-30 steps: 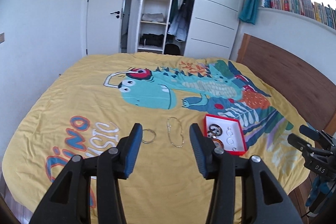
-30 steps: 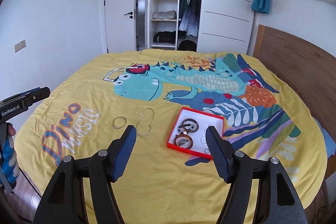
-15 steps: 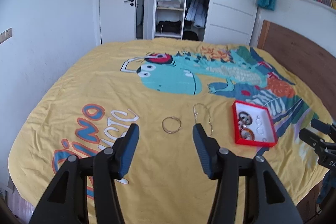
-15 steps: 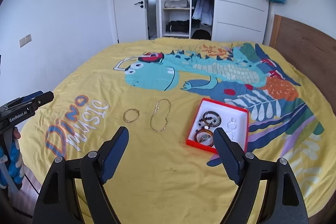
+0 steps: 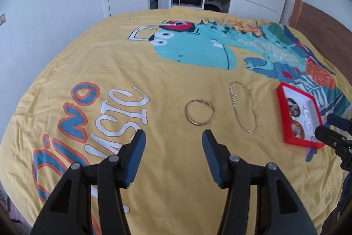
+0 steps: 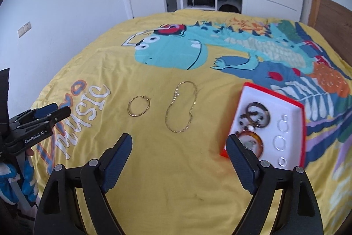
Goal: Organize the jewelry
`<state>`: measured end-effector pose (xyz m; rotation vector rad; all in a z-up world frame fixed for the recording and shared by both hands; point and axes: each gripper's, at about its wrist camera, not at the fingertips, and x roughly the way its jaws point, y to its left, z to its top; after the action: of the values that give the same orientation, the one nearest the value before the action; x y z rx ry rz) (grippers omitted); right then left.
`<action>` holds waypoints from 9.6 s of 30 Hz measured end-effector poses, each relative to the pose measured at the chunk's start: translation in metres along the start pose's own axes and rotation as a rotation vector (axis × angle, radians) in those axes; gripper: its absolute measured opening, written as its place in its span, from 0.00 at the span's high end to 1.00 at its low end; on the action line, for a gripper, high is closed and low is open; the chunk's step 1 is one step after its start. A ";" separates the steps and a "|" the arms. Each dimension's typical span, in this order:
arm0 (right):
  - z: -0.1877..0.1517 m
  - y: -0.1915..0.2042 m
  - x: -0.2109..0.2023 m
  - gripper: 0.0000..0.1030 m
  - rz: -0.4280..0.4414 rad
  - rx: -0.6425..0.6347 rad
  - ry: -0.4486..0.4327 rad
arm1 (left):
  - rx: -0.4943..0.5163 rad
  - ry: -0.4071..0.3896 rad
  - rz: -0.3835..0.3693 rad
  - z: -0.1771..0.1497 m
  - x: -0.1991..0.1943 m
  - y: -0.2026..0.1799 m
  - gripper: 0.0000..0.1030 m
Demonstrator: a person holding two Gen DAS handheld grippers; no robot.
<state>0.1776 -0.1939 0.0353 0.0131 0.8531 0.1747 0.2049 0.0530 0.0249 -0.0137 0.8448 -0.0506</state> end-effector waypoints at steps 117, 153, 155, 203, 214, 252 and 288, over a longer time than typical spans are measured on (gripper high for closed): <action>-0.040 -0.005 -0.143 0.96 0.146 0.089 -0.213 | 0.096 -0.178 -0.137 0.022 -0.143 -0.097 0.95; 0.001 -0.275 0.044 0.96 -0.055 0.287 -0.093 | 0.316 0.095 -0.392 0.013 0.094 -0.364 0.95; 0.000 -0.279 0.056 0.96 -0.050 0.291 -0.086 | 0.320 0.109 -0.397 0.009 0.106 -0.368 0.95; -0.048 -0.199 -0.036 0.49 -0.110 0.307 -0.095 | 0.187 0.023 -0.295 0.006 -0.006 -0.278 0.64; -0.077 -0.088 -0.114 0.36 -0.098 0.191 -0.162 | 0.158 -0.086 -0.196 -0.033 -0.109 -0.212 0.51; -0.152 0.009 -0.208 0.17 -0.106 0.074 -0.250 | 0.024 -0.271 -0.019 -0.113 -0.253 -0.073 0.51; -0.168 0.026 -0.193 0.16 -0.085 0.052 -0.187 | 0.022 -0.241 -0.055 -0.132 -0.243 -0.060 0.51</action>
<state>-0.0767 -0.2085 0.0706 0.0409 0.6699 0.0698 -0.0569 0.0062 0.1211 -0.0218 0.6029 -0.1080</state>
